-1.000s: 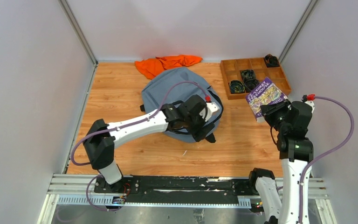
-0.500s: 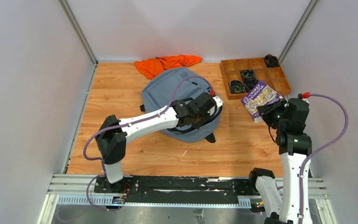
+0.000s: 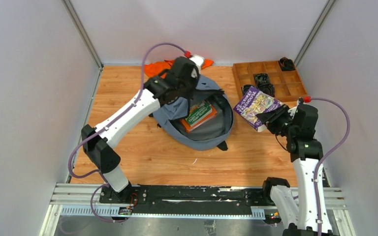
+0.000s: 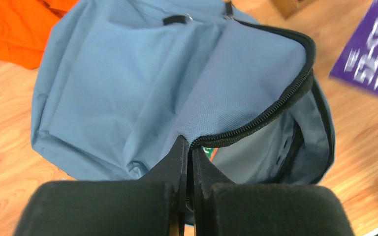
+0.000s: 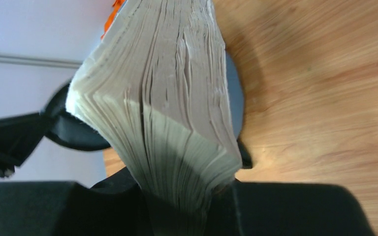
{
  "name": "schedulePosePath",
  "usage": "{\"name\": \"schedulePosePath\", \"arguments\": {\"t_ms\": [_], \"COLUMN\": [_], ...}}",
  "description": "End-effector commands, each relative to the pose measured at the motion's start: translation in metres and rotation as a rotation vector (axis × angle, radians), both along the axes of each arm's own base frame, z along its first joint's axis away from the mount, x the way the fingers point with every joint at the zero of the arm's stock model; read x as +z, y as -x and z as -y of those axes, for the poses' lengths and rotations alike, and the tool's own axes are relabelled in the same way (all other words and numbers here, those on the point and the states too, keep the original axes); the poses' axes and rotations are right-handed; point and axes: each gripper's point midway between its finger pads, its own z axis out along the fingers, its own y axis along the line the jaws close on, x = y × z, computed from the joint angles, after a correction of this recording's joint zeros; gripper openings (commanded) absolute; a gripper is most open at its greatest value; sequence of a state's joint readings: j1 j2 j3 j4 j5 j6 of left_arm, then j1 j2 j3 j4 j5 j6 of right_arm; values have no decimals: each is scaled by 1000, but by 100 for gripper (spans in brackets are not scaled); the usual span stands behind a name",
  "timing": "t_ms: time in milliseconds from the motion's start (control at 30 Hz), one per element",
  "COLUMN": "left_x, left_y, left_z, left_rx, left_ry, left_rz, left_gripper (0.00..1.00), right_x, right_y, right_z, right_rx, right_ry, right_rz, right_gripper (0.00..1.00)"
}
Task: Pack the student bag
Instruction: Place the book in the student bag.
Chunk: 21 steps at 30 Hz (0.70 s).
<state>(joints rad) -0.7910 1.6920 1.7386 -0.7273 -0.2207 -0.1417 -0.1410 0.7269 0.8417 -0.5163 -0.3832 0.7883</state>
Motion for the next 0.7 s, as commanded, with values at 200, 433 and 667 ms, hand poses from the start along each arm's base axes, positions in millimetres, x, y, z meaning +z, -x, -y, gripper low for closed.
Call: {"name": "schedulePosePath", "arguments": {"t_ms": [200, 433, 667], "left_x": [79, 118, 121], "left_y": [-16, 3, 11], "left_z": [-5, -8, -13], "left_rx": [15, -61, -75], "left_ry": [419, 556, 577], "left_rz": [14, 88, 85], "left_gripper": [0, 0, 0], "right_x": [5, 15, 9], "right_y": [7, -12, -35], "right_z": [-99, -142, -178], "right_rx": [298, 444, 442], "right_ry": [-239, -339, -388], "right_rz": [86, 103, 87], "right_gripper": [0, 0, 0]}}
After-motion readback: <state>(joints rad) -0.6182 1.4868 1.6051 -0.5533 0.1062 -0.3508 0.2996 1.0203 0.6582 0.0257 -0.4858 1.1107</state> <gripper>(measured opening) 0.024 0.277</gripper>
